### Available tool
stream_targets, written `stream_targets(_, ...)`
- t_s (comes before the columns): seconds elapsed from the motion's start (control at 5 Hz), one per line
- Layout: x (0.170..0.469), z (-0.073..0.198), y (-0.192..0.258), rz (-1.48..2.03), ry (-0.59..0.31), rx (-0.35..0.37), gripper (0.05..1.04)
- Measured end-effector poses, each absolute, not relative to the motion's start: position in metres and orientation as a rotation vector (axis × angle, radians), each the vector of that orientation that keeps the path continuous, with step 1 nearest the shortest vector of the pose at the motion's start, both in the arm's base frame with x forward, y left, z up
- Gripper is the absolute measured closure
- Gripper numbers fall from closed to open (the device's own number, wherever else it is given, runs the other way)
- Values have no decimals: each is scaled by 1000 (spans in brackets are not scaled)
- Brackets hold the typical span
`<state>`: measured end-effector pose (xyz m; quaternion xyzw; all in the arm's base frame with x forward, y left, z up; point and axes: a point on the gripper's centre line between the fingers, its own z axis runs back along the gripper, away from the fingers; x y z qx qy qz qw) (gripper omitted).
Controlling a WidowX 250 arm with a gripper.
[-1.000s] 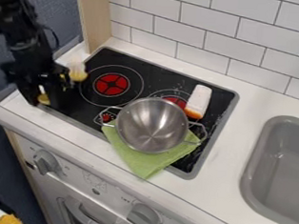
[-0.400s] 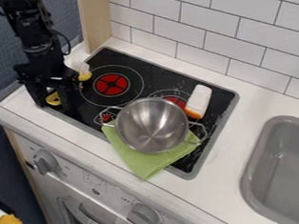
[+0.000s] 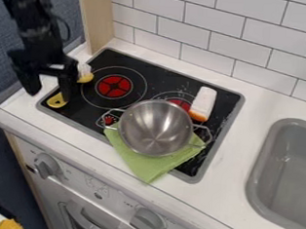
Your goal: Moved the yellow brush to the bottom left of stove
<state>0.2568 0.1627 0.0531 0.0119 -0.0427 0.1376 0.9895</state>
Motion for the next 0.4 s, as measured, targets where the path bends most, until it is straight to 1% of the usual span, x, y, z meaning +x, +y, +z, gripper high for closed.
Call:
stream_targets(0.2, 257, 60, 152, 217, -61, 21, 83)
stream_targets(0.4, 263, 62, 141, 134, -51, 24, 83)
